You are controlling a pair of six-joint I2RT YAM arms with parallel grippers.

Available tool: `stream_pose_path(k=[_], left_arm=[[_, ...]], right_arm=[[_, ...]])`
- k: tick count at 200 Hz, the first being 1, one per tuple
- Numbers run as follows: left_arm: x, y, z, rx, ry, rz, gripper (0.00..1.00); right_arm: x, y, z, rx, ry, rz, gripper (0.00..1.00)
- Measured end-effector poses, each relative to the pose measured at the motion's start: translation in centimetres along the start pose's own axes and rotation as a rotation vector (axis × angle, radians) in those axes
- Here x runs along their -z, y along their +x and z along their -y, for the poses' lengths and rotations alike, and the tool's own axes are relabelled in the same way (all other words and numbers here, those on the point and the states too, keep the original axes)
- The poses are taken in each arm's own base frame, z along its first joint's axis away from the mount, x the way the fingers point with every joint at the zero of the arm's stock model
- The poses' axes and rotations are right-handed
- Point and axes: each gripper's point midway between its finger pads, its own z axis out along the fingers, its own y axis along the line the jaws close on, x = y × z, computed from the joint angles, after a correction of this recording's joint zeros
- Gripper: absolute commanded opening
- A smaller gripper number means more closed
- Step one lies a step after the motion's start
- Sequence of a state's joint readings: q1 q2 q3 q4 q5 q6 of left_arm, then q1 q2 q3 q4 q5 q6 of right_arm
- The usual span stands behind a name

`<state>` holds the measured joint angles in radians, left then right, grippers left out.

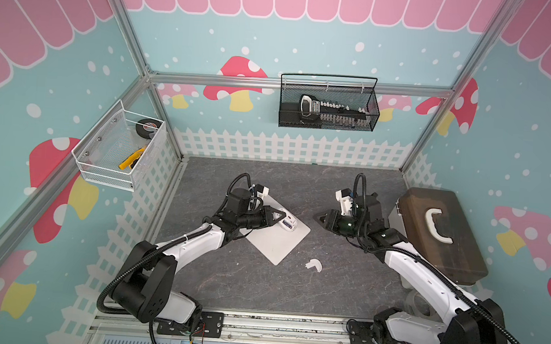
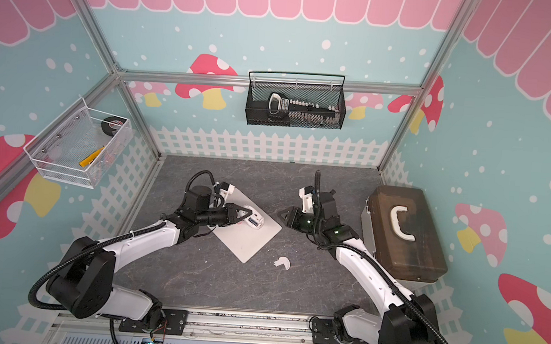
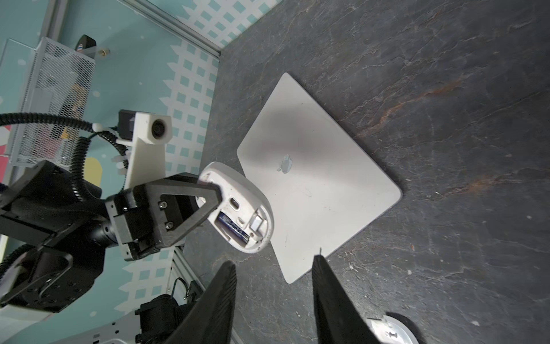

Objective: Insert the wireless mouse receiver into the laptop
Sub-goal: Take out the USB plug from the mouse.

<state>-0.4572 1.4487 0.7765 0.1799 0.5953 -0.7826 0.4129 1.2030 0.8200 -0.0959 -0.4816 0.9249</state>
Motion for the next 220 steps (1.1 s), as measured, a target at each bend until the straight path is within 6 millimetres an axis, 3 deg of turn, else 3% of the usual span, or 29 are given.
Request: stream_pose_path(k=[30, 76, 149, 220], left_arm=[[-0.5, 1.5, -0.7, 0.025, -0.039, 0.004, 0.00], [0.5, 0.3, -1.8, 0.032, -0.106, 0.104, 0.00], [-0.9, 1.9, -7.9, 0.107, -0.274, 0.112, 0.00], [-0.5, 1.3, -9.3, 0.083, -0.345, 0.162, 0.00]], right_arm=[[-1.2, 0.1, 0.7, -0.055, -0.010, -0.010, 0.53], [-4.2, 0.7, 2.0, -0.172, -0.048, -0.059, 0.54], [-7.8, 1.0, 3.9, -0.390, -0.060, -0.081, 0.56], [-10.4, 3.2, 3.9, -0.451, -0.065, -0.137, 0.60]])
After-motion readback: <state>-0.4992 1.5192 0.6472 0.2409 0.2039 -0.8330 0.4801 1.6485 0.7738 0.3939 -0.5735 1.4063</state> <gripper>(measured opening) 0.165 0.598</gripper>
